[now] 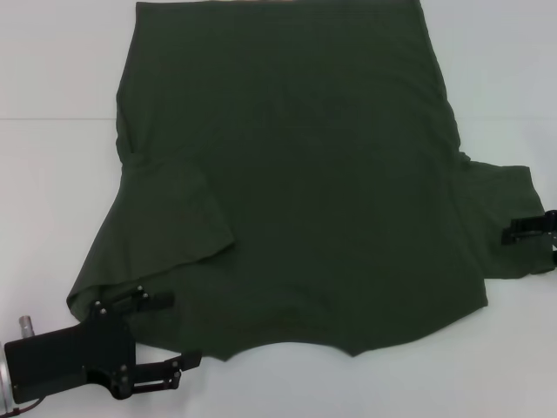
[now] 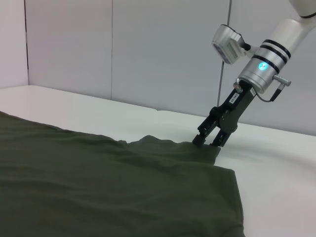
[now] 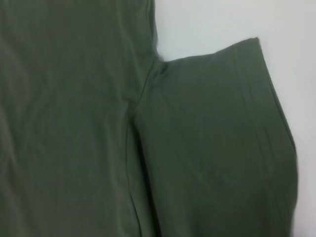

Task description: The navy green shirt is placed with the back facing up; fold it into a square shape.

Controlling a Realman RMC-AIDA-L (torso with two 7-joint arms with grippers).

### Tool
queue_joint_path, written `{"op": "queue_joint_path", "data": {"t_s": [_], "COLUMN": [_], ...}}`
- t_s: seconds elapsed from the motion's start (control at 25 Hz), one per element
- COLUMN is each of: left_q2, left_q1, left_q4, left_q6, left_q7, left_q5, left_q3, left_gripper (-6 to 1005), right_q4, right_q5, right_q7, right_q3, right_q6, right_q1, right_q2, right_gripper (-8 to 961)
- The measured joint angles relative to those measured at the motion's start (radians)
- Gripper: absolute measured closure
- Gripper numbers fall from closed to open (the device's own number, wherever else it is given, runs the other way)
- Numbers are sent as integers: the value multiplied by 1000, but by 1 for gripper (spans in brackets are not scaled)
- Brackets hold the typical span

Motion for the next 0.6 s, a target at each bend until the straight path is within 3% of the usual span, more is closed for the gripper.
{"op": "queue_joint_path", "data": {"t_s": [0.6], "left_q2": [0], "left_q1": [-5], "left_q4": [-1], "left_q6": [0], "left_q7": [0], "left_q5": [-3], "left_q3": [-2], "left_gripper": [110], "right_q4": [-3], "right_q5": [-6], "right_q7": [12], "right_q3": [-14], "right_q6": [13], "right_q1": [1], "right_q2": [0], "right_gripper": [133]}}
